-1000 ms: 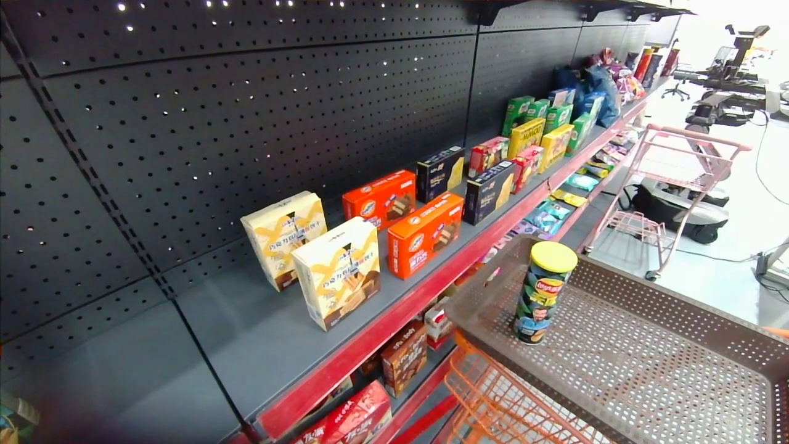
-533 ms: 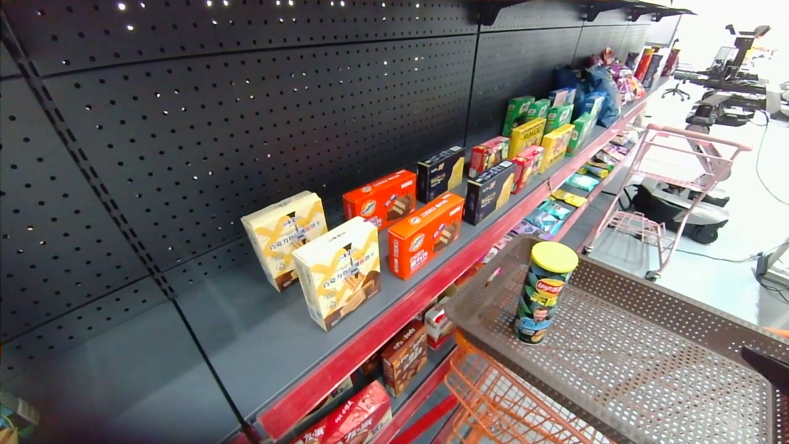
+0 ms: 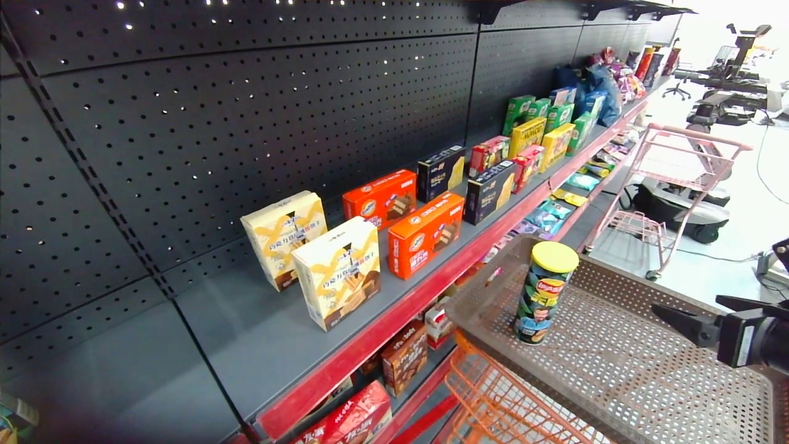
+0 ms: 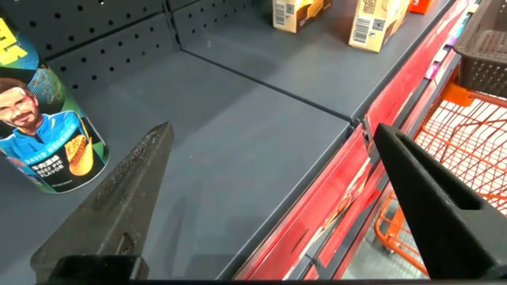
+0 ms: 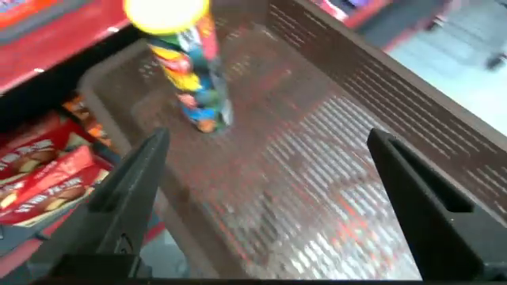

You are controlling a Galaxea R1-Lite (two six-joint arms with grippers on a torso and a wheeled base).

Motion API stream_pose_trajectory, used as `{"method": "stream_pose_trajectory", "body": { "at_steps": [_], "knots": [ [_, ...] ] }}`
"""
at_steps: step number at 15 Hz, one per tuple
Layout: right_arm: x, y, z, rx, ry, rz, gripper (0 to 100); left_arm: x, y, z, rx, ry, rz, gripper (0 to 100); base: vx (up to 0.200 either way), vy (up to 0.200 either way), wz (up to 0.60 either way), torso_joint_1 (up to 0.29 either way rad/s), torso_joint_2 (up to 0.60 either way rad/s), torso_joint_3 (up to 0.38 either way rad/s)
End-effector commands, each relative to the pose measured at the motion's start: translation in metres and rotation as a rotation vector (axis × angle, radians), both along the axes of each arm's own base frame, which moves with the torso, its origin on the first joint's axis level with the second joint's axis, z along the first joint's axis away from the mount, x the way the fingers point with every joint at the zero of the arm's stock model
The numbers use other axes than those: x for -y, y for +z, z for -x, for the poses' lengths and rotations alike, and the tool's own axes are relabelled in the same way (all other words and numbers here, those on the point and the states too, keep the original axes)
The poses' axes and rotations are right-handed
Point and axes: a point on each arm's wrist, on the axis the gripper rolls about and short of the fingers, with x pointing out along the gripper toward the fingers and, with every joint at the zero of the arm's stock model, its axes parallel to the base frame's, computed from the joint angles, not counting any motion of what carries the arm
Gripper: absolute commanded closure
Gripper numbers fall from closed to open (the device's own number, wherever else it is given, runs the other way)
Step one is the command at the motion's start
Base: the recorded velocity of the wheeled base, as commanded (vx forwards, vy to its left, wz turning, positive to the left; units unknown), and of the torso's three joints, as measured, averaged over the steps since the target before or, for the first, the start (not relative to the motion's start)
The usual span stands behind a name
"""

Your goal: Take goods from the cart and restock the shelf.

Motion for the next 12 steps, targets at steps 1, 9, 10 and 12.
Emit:
{"method": "stream_pose_trajectory", "body": {
  "at_steps": [1,9,10,12],
  "knots": [
    [-0.013,-0.022,-0.035,-0.028,0.080,-0.004,0,0.000,0.000,0.000,-0.002,-0.001,0.000,0,0.000,0.000,0.00,0.000,0.00,0.000],
    [-0.033,-0.067,-0.085,0.059,0.181,0.049,0,0.000,0.000,0.000,-0.002,-0.001,0.000,0,0.000,0.000,0.00,0.000,0.00,0.000],
    [-0.033,-0.071,-0.092,0.055,0.181,0.068,0,0.000,0.000,0.000,-0.002,-0.001,0.000,0,0.000,0.000,0.00,0.000,0.00,0.000],
    [-0.034,-0.079,-0.104,0.055,0.178,0.070,0,0.000,0.000,0.000,-0.002,0.001,0.000,0,0.000,0.000,0.00,0.000,0.00,0.000]
  ]
}}
